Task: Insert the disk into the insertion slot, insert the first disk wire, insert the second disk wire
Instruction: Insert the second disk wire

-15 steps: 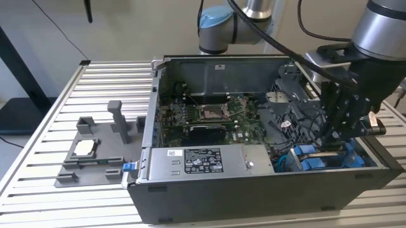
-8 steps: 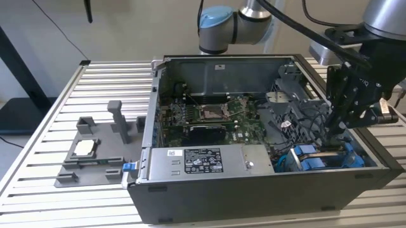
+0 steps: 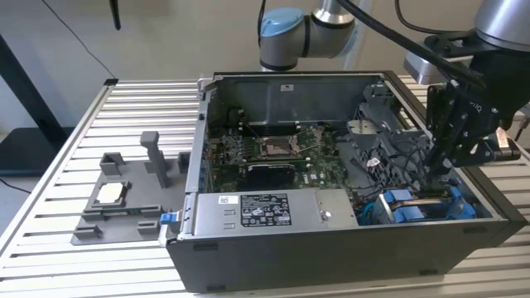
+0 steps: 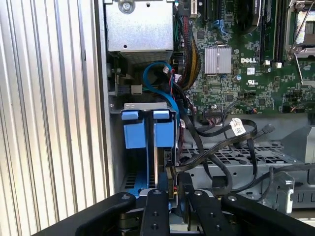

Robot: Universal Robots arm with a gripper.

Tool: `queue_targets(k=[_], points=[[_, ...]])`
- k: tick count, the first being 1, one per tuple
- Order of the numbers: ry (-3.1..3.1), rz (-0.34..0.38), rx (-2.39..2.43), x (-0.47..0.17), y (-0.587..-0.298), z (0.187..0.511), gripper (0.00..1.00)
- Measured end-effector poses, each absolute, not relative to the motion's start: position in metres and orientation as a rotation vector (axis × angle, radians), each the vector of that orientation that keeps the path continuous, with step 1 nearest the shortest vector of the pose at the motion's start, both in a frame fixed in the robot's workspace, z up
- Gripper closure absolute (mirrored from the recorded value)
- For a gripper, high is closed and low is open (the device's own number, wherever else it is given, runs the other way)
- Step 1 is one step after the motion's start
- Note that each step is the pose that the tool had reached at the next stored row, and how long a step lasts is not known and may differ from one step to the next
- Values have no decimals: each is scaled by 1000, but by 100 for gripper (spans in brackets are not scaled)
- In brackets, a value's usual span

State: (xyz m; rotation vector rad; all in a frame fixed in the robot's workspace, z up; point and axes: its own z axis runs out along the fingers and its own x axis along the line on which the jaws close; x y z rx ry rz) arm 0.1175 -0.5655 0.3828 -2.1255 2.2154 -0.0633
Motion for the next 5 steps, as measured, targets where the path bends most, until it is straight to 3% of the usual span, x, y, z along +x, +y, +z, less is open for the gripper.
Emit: queue_targets(k=[5], points=[[2215,-63,-2125,117,-565,383,76]])
